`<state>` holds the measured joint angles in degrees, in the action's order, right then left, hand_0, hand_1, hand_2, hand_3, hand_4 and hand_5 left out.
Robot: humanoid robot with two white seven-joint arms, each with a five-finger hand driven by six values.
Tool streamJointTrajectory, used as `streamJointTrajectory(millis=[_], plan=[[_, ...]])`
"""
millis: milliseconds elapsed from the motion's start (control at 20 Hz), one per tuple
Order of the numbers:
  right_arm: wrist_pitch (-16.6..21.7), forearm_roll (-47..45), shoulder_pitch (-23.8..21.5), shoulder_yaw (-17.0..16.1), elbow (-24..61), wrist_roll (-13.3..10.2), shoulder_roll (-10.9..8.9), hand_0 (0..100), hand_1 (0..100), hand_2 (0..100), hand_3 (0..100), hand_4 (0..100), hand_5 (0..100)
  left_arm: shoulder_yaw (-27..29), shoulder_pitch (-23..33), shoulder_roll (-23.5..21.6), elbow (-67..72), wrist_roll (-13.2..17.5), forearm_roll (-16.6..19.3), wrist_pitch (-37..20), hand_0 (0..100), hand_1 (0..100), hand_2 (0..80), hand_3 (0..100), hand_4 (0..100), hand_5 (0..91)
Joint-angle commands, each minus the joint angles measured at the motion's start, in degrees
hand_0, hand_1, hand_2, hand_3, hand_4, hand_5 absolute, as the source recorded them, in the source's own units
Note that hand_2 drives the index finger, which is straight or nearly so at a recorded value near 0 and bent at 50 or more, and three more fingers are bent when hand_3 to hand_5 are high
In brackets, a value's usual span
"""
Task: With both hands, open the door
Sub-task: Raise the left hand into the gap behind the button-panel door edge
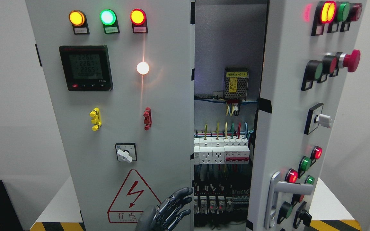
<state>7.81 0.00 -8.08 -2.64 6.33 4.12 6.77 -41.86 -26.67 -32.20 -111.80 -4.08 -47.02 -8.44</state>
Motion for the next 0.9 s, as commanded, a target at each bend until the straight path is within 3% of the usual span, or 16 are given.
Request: streamJointTrajectory(millis=[0, 250, 500, 851], plan=[[0.0, -1.4, 0.0, 0.0, 0.0, 0.0, 0.0, 19, 0, 0, 0, 0, 0, -2.3, -8.6, -4.2, -1.5, 0.0, -9.0, 0.4, 0, 0, 0.0, 0, 0, 0.0], [0.0, -1.4, 0.0, 0.0, 0.0, 0.0, 0.0, 19, 0, 0, 0, 0, 0, -2.4, -15.7, -4.6, -1.4, 0.0, -13.6, 0.6, 0, 0, 0.0, 0, 0, 0.0], [0.0, -1.4, 0.0, 0.0, 0.0, 0.0, 0.0, 19, 0, 0, 0, 0, 0, -7.1, -23.7, -4.5, -1.4, -0.1, -24.0, 0.6, 0, 0, 0.0, 0, 0, 0.0], [0.0, -1.4, 0.0, 0.0, 0.0, 0.0, 0.0, 19, 0, 0, 0, 0, 0, -7.3, -30.5, -0.2, -1.0, -0.1, -28.7, 4.3, 0, 0, 0.0, 0, 0, 0.0]])
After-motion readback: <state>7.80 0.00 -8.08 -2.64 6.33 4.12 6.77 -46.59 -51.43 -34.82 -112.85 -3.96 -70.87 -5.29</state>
